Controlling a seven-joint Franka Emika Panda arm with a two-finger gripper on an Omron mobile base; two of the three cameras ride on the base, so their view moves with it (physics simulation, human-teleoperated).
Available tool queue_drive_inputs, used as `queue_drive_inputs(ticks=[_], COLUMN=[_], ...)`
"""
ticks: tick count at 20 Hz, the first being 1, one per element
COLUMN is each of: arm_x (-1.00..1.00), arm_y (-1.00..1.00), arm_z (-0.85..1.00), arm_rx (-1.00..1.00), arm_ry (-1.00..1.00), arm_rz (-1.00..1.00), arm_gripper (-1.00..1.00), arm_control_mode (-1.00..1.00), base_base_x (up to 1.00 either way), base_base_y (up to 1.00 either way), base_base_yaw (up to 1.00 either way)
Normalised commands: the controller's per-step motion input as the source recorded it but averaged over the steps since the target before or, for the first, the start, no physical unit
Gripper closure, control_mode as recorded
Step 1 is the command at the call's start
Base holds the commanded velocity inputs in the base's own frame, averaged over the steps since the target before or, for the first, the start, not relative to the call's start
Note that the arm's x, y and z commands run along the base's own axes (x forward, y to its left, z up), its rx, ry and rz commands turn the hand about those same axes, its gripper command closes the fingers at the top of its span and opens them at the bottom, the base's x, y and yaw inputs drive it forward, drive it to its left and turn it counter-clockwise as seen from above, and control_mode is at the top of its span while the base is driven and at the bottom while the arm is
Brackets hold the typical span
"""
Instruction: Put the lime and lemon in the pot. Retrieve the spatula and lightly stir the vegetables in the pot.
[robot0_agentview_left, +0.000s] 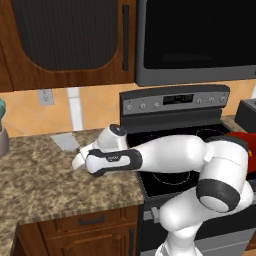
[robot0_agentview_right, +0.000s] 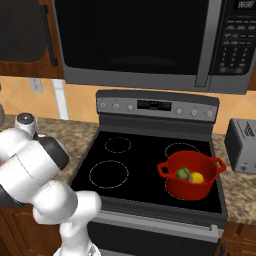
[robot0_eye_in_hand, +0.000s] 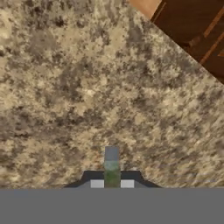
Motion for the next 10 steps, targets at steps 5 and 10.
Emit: queue_drive_inputs(ticks=[5,10], arm_x=[-0.45,-0.53], arm_y=[-0.23,-0.01], arm_z=[0.66,0.63], arm_rx=[0.36,0.38], arm_ry=[0.54,0.47], arm_rz=[-0.32,-0.39], arm_gripper=[1.00,1.00], arm_control_mode=[-1.00,-1.00], base_base_x=[0.00,0.00], base_base_y=[0.00,0.00], base_base_yaw=[0.00,0.00])
